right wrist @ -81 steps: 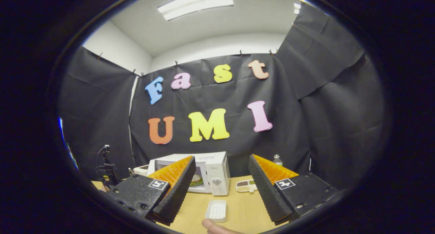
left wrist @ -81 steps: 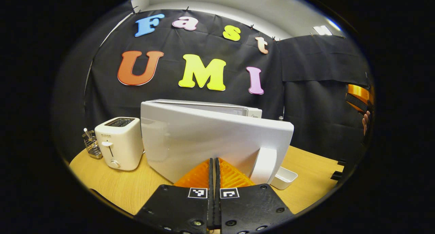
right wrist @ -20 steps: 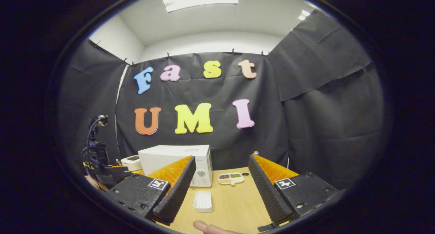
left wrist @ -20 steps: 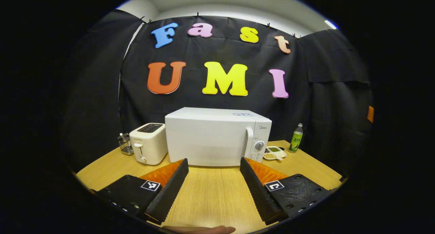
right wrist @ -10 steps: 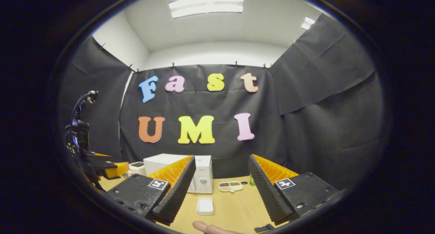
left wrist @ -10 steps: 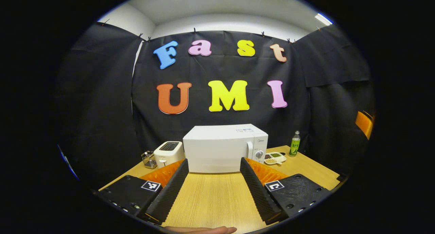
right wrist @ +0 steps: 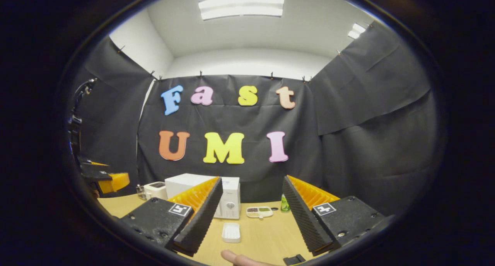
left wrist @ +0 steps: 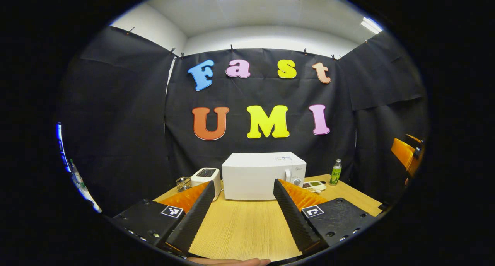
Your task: Open the microwave oven with the left hand, put the food in, and close the microwave oven.
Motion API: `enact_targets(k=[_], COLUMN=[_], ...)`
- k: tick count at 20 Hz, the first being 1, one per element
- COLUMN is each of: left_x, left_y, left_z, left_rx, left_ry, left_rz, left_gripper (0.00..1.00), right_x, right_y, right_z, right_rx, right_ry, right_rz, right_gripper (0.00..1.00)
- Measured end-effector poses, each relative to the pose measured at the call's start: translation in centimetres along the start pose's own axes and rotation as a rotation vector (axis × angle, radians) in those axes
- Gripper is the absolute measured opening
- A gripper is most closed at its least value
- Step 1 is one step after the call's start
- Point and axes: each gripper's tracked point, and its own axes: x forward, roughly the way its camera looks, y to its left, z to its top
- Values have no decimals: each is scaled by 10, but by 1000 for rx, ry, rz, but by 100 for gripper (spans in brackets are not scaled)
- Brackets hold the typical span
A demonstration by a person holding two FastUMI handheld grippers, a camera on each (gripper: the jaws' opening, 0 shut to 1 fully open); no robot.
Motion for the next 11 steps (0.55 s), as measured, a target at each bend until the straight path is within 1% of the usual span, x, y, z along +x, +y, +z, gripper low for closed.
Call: enact_targets(k=[3,6,11], left_x=[-7,-10,-9], left_y=[4,5,7], left_z=[-2,-2,-9], left_rx=[5,-3,3], left_ry=[-11,-15,-9], left_rz=[2,-13,-14], left_gripper=[95,95,95], right_x=[-1,-2,-3], right_y=[5,9,16], right_z=[-4,1,-1], right_rx=[0,-4,-24], right_ry=[17,11,13], right_rz=[10,16,27], right_gripper=[99,99,99])
